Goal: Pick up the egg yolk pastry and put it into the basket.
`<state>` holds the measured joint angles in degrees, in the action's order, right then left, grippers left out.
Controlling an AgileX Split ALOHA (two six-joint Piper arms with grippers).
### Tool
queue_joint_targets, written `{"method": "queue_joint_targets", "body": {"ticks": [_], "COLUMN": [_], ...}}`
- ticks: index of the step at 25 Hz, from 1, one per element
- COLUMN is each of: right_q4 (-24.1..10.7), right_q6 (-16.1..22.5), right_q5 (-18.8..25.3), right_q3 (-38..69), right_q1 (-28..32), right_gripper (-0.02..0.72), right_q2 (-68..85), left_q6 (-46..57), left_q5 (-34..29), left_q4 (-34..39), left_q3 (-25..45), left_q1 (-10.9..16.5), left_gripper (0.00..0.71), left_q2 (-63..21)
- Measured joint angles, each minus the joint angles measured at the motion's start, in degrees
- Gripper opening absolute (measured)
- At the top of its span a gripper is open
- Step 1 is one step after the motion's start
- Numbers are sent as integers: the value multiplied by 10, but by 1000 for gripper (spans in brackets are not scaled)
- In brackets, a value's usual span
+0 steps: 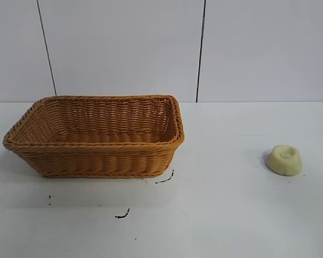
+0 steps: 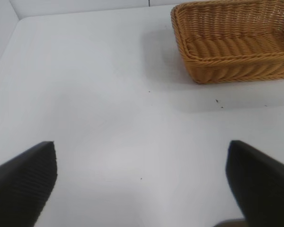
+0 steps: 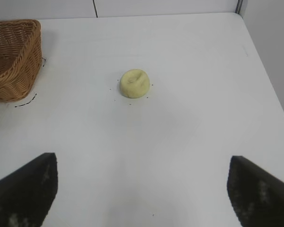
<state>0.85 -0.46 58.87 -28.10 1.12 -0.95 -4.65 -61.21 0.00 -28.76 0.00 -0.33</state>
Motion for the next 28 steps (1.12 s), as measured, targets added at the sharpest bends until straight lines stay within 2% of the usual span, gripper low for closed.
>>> {"method": "queue_joint_targets", "body": {"ticks": [12,18,21,28], "right_q4": [-5,-8,3,4], "right_q6": [0,0,0,1], "right_q5": [-2,-1,-1,-11], "right_q3": [-21,-83,-126,-231], "right_q1": [0,0,0,0], "right_gripper": [696,696,696,696], "right_q2": [-27,-190,-289,-531], "left_q6": [0,0,0,0], "left_q5": [0,0,0,0], "left_q4": [0,0,0,0], "left_q3": [0,0,0,0], "left_q1": [0,0,0,0], "left_gripper": [697,697,697,697], "left_q2": [0,0,0,0]}}
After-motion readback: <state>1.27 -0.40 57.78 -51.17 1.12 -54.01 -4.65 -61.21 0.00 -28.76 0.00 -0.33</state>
